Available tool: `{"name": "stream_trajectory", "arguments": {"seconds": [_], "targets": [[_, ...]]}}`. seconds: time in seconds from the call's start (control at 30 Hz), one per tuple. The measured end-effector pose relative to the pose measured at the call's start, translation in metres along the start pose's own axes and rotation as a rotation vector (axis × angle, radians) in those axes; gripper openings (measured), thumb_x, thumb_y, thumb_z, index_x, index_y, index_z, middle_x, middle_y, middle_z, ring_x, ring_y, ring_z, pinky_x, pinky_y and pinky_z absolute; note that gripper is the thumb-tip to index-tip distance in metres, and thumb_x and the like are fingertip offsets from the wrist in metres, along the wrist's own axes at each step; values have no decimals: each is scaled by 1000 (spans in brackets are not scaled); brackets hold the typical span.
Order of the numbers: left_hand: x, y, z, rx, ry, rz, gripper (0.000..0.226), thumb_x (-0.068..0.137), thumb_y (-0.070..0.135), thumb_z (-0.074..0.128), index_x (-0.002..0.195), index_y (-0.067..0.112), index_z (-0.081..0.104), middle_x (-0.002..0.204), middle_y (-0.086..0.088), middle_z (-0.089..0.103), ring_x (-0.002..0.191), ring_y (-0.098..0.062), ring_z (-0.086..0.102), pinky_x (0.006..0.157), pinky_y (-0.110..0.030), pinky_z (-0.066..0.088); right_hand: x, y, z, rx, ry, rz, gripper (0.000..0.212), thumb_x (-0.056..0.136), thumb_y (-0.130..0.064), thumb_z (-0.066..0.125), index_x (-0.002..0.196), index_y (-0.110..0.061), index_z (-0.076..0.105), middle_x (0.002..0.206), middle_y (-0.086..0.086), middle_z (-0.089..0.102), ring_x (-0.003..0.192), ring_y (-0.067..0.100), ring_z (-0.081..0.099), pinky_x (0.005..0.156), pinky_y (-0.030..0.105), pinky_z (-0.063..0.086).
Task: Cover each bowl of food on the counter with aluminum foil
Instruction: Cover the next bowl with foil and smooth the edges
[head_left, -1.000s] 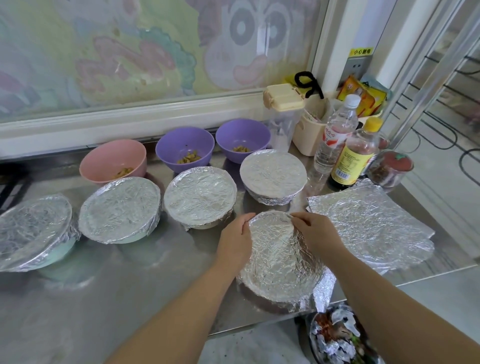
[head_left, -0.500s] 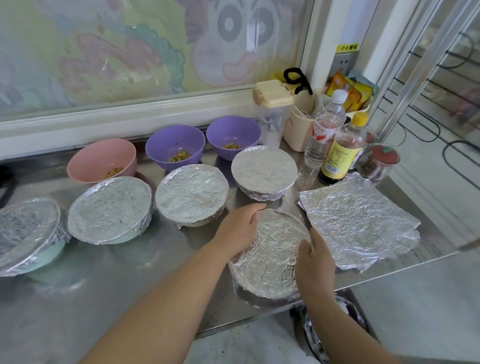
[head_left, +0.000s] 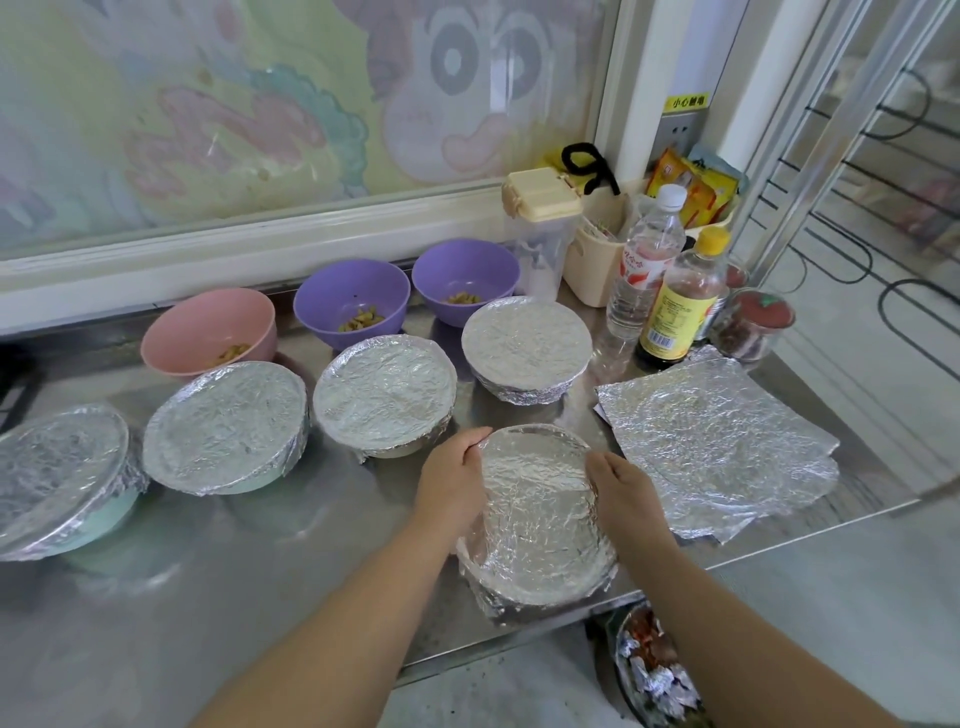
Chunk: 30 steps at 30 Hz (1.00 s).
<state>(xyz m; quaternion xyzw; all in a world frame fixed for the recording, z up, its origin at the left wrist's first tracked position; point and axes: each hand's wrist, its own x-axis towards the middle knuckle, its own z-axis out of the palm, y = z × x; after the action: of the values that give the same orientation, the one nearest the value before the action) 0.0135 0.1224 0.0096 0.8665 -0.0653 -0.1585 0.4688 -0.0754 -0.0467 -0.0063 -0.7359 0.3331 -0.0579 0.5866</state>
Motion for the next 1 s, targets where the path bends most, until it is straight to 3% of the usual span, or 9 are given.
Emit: {"name": "stream_trajectory", "arguments": {"seconds": [0.07,0.13,0.23,0.37,0.43,0.57,0.7,0.8,1.0], "targets": [[-7,-2,-2,-68,10,-35,34,103,16,43,128,24,64,115,13,65,104,-5,60,80,-15,43,8,-8,-5,-208,-4,-124,26,106,-37,45,104,-26,69,84,-15,63,76,13,56,71,33,45],[-9,-6,-3,-108,17,-48,31,102,20,47,128,25,64,113,16,64,104,-4,59,86,-20,43,13,-17,-6,-434,14,-341,32,106,-37,47,131,-28,65,107,-18,61,97,11,59,82,31,47],[-8,-11,0,-187,-3,-70,31,103,25,49,131,23,63,120,12,66,110,-6,61,98,-27,48,24,-28,1,-662,-52,-507,34,106,-36,47,133,-29,64,119,-11,70,104,16,64,82,32,49],[-10,-12,7,-287,-33,-68,28,104,15,46,113,34,65,108,12,70,98,-4,64,83,-15,48,44,-32,12,-761,-209,-399,27,104,-40,48,119,-33,69,93,-9,72,83,16,65,77,36,55],[-12,-13,11,-318,-12,-73,32,104,13,44,108,38,64,103,11,70,87,-4,61,80,-19,47,52,-34,13,-735,-240,-353,22,103,-36,51,103,-29,72,82,-8,70,77,15,64,73,34,54],[-13,-16,17,-331,17,-96,32,105,16,44,128,29,62,122,1,68,103,-17,63,102,-39,47,57,-36,14,-714,-290,-337,25,102,-32,53,79,-34,62,69,-10,62,70,16,61,60,30,41],[-16,-17,18,-331,25,-113,32,104,17,45,119,40,62,123,3,68,118,-23,61,107,-43,45,46,-38,7,-560,-238,-308,19,104,-35,50,108,-30,68,76,-9,66,69,14,61,63,30,44],[-18,-15,16,-345,34,-115,33,105,18,43,123,37,63,122,-14,67,119,-43,54,102,-51,45,23,-24,-7,-329,-52,-226,28,105,-31,48,126,-24,65,86,-4,69,66,13,59,64,34,50],[-23,-10,16,-323,47,-97,33,105,22,40,123,39,62,122,-13,66,118,-40,55,100,-47,47,-7,-3,-8,-71,-6,-2,28,105,-21,45,99,-30,71,56,-7,46,51,10,38,51,26,30]]}}
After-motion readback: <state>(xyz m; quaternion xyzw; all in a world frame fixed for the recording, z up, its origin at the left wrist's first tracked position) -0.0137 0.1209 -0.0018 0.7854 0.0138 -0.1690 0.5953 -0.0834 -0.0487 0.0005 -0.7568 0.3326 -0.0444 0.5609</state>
